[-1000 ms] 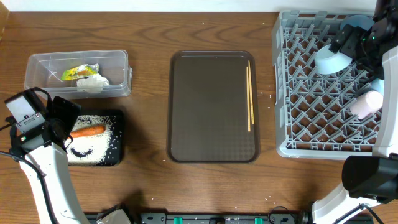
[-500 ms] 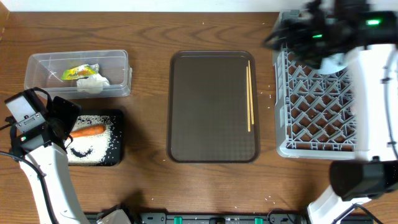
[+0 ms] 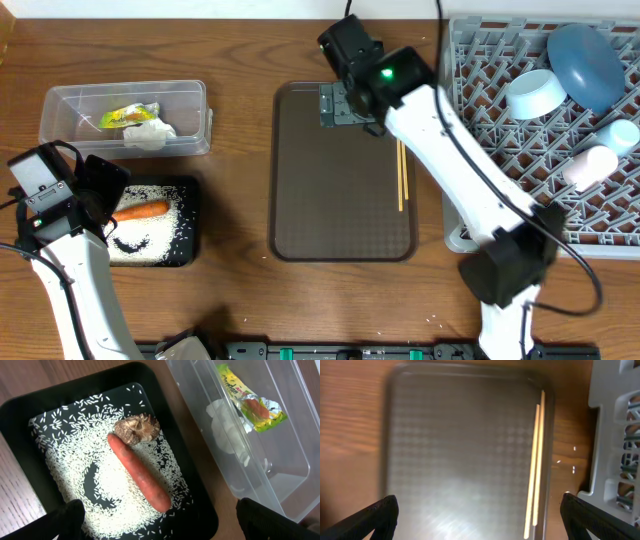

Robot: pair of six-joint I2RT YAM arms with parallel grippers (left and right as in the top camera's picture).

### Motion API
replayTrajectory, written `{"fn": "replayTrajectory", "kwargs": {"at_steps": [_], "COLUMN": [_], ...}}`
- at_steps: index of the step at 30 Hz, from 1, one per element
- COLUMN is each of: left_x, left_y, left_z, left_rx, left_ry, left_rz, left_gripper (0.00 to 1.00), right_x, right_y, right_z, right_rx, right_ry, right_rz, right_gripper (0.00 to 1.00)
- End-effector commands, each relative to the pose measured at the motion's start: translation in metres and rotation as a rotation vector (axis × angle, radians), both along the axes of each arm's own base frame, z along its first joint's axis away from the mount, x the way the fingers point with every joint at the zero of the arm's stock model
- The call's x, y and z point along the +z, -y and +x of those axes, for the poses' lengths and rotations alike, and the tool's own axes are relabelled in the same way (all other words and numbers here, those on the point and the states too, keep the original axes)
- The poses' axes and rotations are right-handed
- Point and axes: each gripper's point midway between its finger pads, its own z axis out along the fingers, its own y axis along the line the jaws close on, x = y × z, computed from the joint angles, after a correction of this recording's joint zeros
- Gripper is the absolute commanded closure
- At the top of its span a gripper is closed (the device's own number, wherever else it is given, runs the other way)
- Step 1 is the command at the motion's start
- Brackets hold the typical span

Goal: Sort waste into correct bins and load items into the dishwasher rack
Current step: 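Reach the right gripper over the brown tray to the chopsticks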

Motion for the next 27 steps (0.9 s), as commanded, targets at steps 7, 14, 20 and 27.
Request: {"fn": "replayTrajectory", "kwargs": {"at_steps": [7,14,20,27], "left_x": [0.006,0.006,0.006,0.006], "left_y": [-0.003,-0.003,-0.003,-0.003], "left_z": [-0.001,-0.001,-0.001,-0.001], "left_rx": [-0.001,-0.001,-0.001,-0.001], "left_ry": [0.004,0.004,0.004,0.004], "left_rz": [0.023,0.023,0.023,0.023], "left_gripper": [0.02,0.02,0.02,0.02], "right_x": [-0.095,-0.147,-0.178,-0.191], "right_y": [0.021,0.035,0.038,0.039], "right_z": [0.013,0.005,-0.008,-0.012], "right_rx": [-0.051,-0.079,-0.079,-0.073], "right_ry": [-0.261,-0.391,-0.476,-0.491], "right_rz": [0.029,-0.04,-0.087,-0.126], "right_gripper": [0.04,0.04,0.04,0.04]}}
